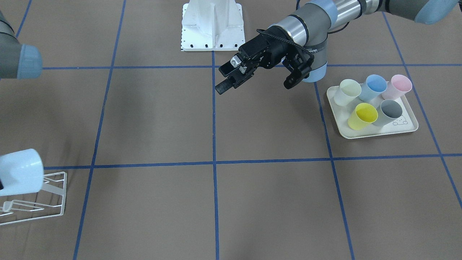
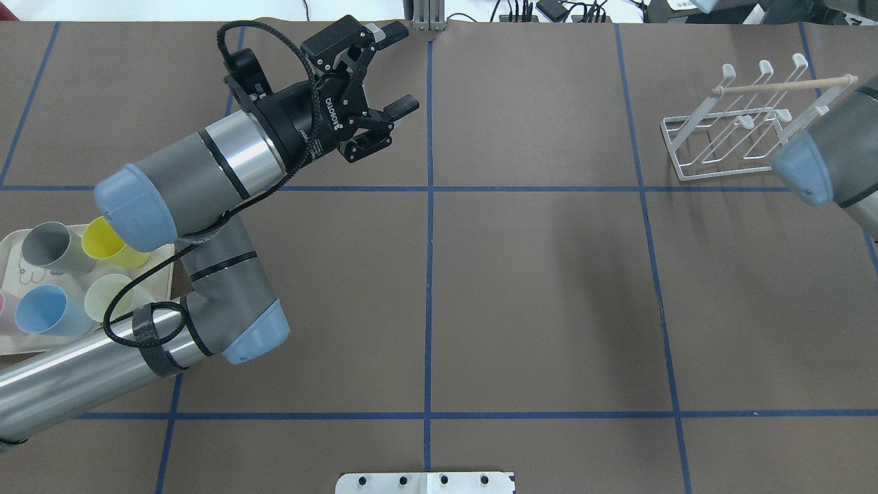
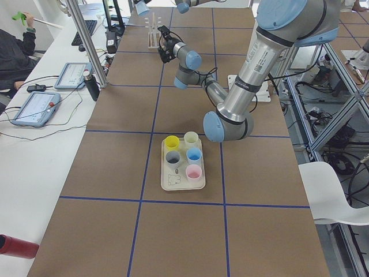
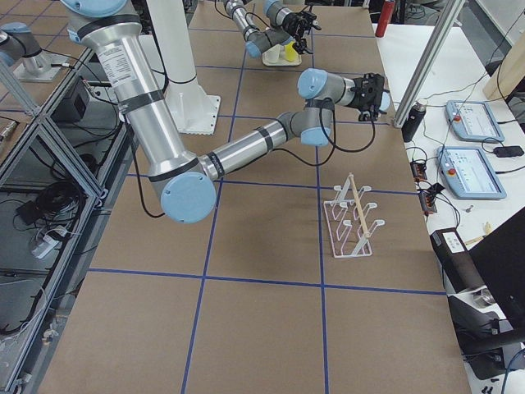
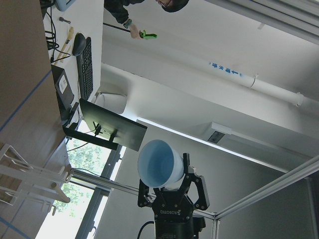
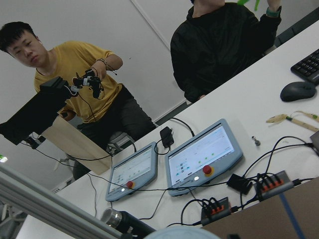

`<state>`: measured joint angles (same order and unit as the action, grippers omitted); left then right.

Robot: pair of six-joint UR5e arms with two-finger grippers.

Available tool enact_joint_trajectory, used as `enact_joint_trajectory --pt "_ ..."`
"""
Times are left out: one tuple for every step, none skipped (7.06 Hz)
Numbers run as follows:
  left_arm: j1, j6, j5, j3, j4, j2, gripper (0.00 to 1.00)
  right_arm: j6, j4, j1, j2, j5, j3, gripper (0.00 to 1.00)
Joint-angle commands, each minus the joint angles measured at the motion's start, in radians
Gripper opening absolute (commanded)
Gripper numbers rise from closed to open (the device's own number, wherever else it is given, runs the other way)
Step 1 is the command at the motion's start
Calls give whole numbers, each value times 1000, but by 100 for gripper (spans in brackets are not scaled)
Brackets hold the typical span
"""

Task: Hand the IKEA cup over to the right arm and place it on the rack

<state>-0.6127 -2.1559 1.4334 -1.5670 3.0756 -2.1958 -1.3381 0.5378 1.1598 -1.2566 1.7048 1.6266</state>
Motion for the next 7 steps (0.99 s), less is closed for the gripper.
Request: enact_joint_trajectory --pt "-21 115 39 -115 -203 17 100 461 22 31 -175 -107 1 0" --pt "-25 196 59 -252 -383 69 100 614 21 32 -228 -166 1 0" --pt "-27 267 77 -331 -488 96 100 631 13 32 -266 -169 6 0" --pt "-27 271 81 -343 -497 109 100 625 2 32 -292 -172 13 0" --pt "-27 272 81 -344 -497 125 100 619 -5 31 -313 -209 27 0" --pt "-27 274 82 -346 -497 134 100 616 -91 29 -354 -209 30 0" --pt "-25 274 81 -350 -497 136 100 607 -181 29 -381 -217 18 0"
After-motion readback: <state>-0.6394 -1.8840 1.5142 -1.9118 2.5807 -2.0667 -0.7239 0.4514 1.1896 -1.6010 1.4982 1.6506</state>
